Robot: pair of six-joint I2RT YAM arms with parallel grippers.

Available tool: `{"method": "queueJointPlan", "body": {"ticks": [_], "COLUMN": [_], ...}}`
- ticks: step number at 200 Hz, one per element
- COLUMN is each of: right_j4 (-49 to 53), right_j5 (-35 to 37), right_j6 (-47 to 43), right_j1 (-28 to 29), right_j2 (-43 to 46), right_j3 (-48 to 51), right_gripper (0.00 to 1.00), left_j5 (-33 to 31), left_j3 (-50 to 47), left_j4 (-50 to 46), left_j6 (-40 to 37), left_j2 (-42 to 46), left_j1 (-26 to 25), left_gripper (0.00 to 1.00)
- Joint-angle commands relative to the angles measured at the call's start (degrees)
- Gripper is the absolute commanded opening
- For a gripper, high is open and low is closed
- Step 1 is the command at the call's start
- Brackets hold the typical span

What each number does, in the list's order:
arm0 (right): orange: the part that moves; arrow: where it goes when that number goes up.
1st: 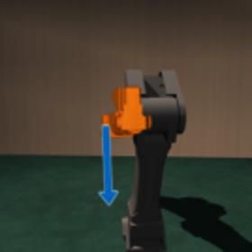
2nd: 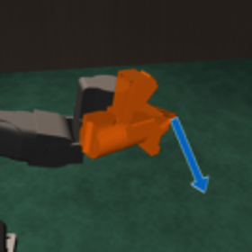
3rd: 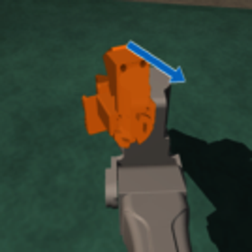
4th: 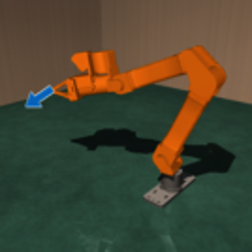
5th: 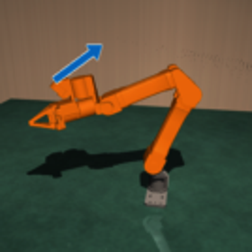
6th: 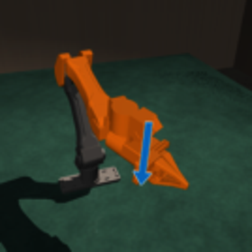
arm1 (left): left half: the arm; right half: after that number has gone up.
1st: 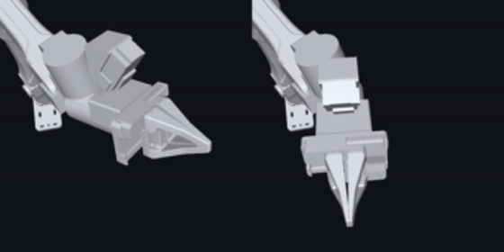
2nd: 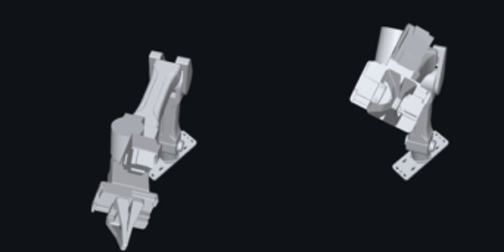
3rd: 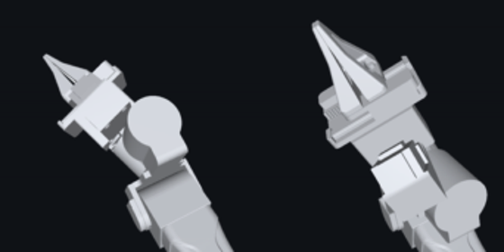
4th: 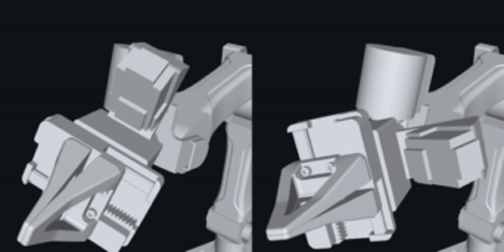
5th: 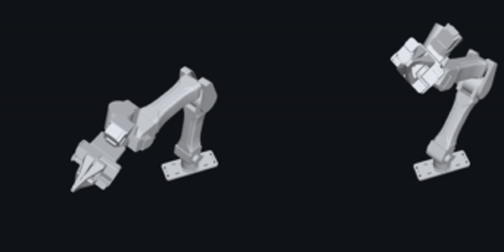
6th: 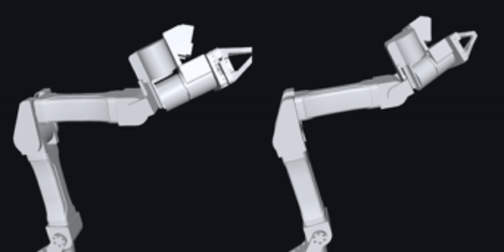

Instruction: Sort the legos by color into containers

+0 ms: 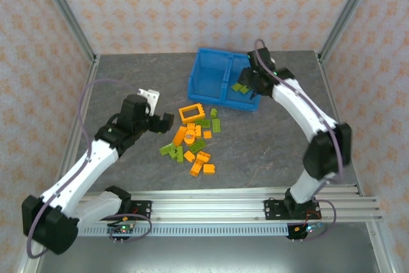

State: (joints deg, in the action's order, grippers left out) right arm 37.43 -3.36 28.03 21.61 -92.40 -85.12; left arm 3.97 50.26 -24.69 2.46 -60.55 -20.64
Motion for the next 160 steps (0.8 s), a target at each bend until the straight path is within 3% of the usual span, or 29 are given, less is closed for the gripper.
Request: {"method": "queueJointPlan", "body": {"ticks": [1, 29, 54, 77, 114, 160], "right_j4": [0.7, 2.7, 7.6, 12.2, 16.6, 18.5], "right_j5": [-3.1, -6.8, -9.4, -9.9, -8.8, -8.0], "right_j6": [1.0, 2.6, 3.3, 3.8, 4.7, 5.1], "right_j1": [1.4, 2.7, 3.2, 3.9, 4.4, 4.3], "right_j2": [11.4, 24.1, 33.5, 38.1, 41.4, 42.0], "right_j3": [8.6, 18.5, 22.1, 23.0, 24.0, 24.0], "right_gripper": [0.68, 0.89, 1.0, 0.99, 0.99, 0.99], "left_j5": [-5.0, -2.2, -1.9, -2.3, 2.4, 3.8], "left_j3": [8.5, 12.5, 14.2, 17.5, 22.6, 23.8], "left_j4": [-9.7, -8.7, -6.0, -6.6, -6.8, -4.1], "left_j6": [15.2, 23.5, 29.5, 31.8, 34.6, 38.6], "left_j2": [-7.4, -17.0, -23.1, -29.6, -40.3, -46.6], "left_j1": [-0.1, -0.3, -0.3, -0.3, -0.4, -0.4], "left_gripper": [0.96, 0.93, 0.86, 0.79, 0.7, 0.59]}}
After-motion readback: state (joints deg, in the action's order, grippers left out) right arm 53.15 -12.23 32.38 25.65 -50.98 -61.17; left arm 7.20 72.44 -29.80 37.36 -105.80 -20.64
